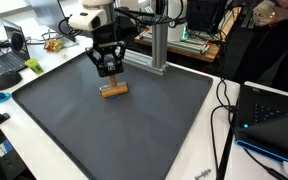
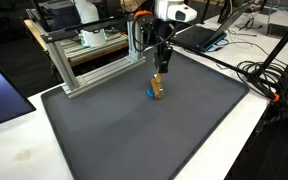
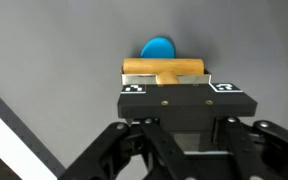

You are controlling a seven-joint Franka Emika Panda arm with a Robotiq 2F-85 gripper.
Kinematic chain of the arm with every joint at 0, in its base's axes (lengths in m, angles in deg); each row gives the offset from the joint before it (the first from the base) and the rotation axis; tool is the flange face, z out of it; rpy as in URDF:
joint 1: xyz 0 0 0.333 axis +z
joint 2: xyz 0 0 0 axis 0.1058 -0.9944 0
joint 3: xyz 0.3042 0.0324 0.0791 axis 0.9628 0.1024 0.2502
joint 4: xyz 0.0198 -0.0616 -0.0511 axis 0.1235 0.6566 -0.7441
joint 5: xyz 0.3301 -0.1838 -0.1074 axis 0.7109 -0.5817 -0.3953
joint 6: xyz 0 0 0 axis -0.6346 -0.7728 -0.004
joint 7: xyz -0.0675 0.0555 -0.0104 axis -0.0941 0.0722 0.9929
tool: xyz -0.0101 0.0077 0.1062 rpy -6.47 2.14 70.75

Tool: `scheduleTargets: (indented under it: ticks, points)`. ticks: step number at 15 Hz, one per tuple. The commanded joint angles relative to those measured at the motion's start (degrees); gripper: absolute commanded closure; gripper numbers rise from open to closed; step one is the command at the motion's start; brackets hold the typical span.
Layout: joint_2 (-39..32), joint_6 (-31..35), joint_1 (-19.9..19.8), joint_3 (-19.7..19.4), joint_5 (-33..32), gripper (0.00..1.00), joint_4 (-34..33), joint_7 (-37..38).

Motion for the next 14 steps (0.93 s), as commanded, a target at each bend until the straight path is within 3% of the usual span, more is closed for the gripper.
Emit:
scheduleTargets:
  ticks: [1, 5, 14]
  points:
    - [-0.78, 2.42, -1.26, 1.16, 3.47, 0.78, 2.35, -2.44]
    - [-1.00, -1.36, -1.08, 0.00, 2.17, 0.78, 2.17, -0.78]
    - [-1.02, -3.33, -0.70, -1.63, -0.33, 0.78, 2.68, 2.07]
